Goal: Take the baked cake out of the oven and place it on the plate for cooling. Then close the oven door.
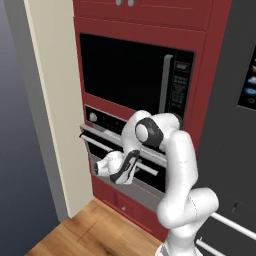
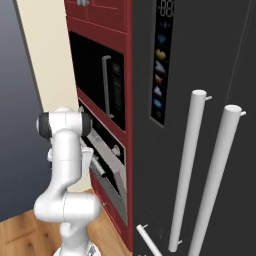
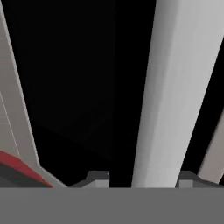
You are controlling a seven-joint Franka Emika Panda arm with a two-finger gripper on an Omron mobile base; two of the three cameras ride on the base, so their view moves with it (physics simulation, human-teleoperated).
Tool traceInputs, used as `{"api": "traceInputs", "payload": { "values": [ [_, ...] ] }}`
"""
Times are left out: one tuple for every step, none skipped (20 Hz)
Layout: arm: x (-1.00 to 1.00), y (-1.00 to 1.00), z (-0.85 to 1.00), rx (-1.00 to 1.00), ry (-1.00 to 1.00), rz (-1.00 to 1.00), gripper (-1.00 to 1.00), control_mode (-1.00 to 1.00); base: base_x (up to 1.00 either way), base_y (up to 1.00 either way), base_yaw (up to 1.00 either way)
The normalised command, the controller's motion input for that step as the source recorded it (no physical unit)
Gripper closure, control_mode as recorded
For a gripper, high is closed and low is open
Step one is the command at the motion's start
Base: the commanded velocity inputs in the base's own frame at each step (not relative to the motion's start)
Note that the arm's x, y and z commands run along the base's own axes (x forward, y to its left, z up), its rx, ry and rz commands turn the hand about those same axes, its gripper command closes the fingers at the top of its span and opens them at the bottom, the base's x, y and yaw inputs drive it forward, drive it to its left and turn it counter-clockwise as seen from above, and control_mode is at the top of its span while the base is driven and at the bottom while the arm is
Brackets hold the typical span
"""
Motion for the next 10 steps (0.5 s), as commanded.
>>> {"api": "traceInputs", "payload": {
  "values": [
    [-0.77,1.00,-0.91,0.00,0.10,0.07,1.00,-1.00,0.00,0.00,0.00],
    [-0.81,1.00,-0.91,0.00,0.09,0.07,1.00,-1.00,0.00,0.00,0.00],
    [-0.83,1.00,-0.93,0.00,0.08,0.07,1.00,-1.00,0.00,0.00,0.00],
    [-0.84,1.00,-0.94,0.00,0.08,0.07,1.00,-1.00,0.00,0.00,0.00],
    [-0.83,1.00,-0.99,0.00,0.08,0.07,1.00,-1.00,0.00,0.00,0.00],
    [-0.82,1.00,-1.00,0.00,0.08,0.07,1.00,-1.00,0.00,0.00,0.00],
    [-0.80,1.00,-1.00,0.00,0.08,0.07,1.00,-1.00,0.00,0.00,0.00],
    [-0.77,1.00,-1.00,0.00,0.07,0.07,1.00,-1.00,0.00,0.00,0.00],
    [-0.71,1.00,-1.00,0.00,0.09,0.07,1.00,-1.00,0.00,0.00,0.00],
    [-0.62,0.96,-1.00,0.00,0.11,0.07,1.00,-1.00,0.00,0.00,0.00]
  ]
}}
